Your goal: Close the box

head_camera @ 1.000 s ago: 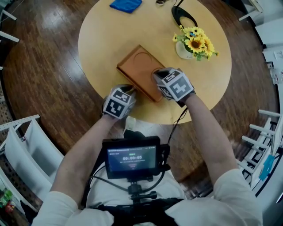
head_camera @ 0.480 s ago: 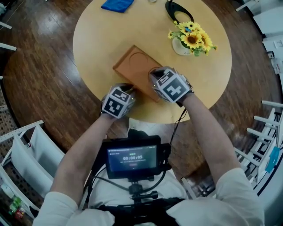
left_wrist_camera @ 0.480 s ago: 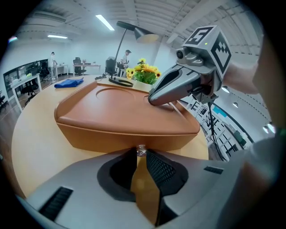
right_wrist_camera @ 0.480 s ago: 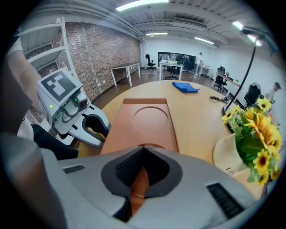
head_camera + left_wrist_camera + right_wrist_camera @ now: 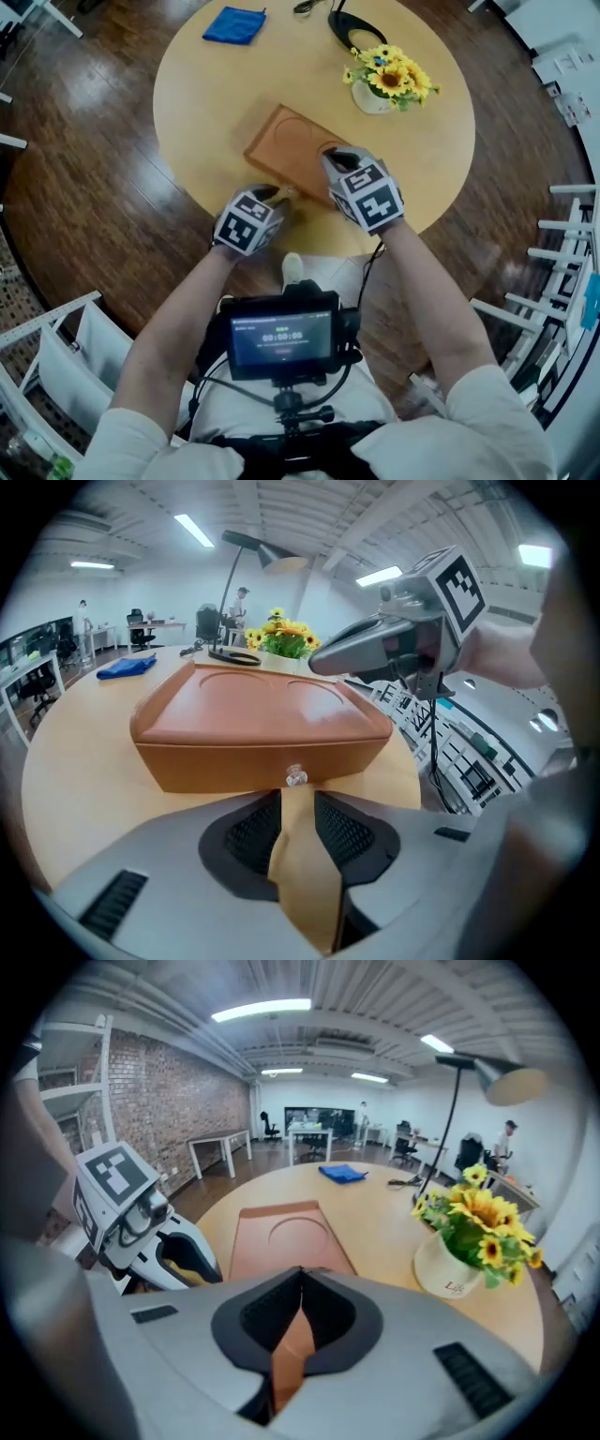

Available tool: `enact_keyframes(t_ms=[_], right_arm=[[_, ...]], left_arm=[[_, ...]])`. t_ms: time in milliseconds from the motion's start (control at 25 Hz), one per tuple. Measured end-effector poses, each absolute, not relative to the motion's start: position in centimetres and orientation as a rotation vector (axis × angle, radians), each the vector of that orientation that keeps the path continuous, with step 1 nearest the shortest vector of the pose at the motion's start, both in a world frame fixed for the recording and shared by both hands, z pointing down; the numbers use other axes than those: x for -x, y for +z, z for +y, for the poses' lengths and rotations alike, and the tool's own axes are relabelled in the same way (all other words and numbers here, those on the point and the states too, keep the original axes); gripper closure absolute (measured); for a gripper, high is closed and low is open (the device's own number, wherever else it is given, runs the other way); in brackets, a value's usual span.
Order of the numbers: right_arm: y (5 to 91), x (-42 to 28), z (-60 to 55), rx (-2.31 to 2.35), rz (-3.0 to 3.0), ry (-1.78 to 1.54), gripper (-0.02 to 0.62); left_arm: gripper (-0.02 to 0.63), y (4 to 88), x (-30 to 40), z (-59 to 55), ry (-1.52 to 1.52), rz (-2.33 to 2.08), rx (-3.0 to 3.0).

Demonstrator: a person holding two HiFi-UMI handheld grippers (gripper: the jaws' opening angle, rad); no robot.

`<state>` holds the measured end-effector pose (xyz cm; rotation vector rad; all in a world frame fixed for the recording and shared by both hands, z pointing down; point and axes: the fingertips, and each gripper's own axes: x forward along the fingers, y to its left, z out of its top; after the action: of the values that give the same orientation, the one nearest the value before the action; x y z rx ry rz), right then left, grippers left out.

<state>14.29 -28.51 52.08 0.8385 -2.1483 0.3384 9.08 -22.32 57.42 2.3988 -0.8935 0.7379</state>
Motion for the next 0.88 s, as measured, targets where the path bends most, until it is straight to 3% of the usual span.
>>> enact_keyframes(t_ms=[160, 600, 880], right_arm=[[49.8, -15.0, -23.0, -1.065, -2.150, 0.399, 0.555], [51.7, -12.9, 1.4, -1.498, -1.998, 0.839, 0.546], [52.0, -10.1, 10.2, -1.636, -1.948, 0.960, 0.546]], left_arm=[[0.494, 54.8, -6.2, -18.8, 0.708, -0.881, -2.446], [0.496, 50.6, 7.5, -7.1, 0.731, -0.880, -2.464], [0.497, 50.7, 11.4, -1.2, 0.787, -0.820, -2.438]])
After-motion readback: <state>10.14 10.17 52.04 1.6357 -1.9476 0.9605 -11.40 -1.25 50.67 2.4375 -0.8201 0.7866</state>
